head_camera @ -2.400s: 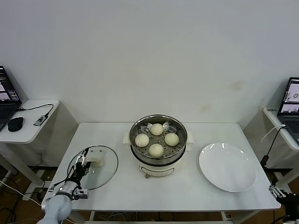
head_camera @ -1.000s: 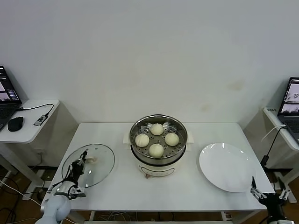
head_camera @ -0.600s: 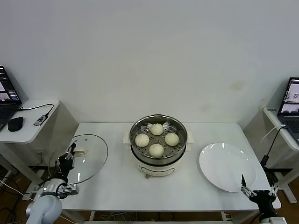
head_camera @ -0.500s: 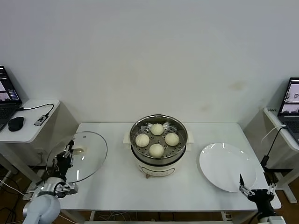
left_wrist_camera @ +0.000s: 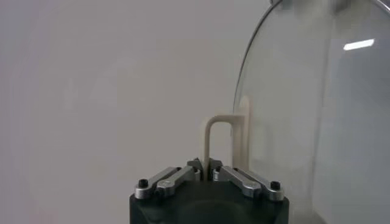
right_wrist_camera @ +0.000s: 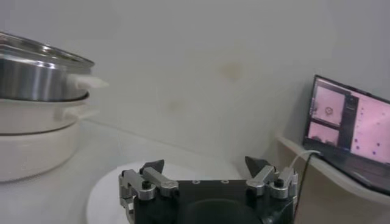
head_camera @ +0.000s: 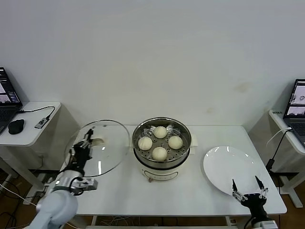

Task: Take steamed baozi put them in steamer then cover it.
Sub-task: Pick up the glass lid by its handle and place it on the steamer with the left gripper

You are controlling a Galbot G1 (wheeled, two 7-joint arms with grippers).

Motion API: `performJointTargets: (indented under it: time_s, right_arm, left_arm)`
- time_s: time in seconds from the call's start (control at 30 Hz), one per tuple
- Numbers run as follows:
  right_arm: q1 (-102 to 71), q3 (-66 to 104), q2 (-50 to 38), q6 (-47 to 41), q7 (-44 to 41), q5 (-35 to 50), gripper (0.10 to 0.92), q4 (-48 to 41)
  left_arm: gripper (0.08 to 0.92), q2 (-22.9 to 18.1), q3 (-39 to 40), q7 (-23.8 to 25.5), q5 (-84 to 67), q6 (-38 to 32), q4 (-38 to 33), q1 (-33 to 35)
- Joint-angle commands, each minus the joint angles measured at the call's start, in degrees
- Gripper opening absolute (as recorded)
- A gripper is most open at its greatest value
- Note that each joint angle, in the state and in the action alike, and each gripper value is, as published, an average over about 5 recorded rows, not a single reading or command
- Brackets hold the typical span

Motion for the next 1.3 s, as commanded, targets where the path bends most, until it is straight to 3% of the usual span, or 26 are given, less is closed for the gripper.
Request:
performJointTargets:
  time_s: [0.03,0.33,0.7,1.0,1.3]
  right_arm:
    - [0.6,-3.4,3.1,0.3,0.9,-6.8,0.823,-1.2]
    - [0.7,-4.2,4.1,0.9,1.8,-8.5,0.823,-2.7]
    - [0.4,-4.1,4.3,1.4,2.1,-8.8,0.823,-3.5]
    - [0.5,-4.1,4.3,1.6,2.3,-8.7,0.823,-3.8]
    - [0.7,-4.2,3.9,1.7,2.4,-8.5,0.823,-4.2]
  left_arm:
    - [0.142,-1.5,19.6,7.9,2.6,10.5,0.4,-17.3]
    - [0.142,-10.5,26.1,16.7,17.7,13.5,5.1,-23.5]
    - [0.142,-22.2,30.2,19.1,25.4,13.2,11.2,-26.8]
    - [0.142,-26.8,31.3,19.1,26.9,12.8,16.7,-27.6]
    - [0.142,-28.4,31.1,18.7,27.7,12.0,21.1,-27.9]
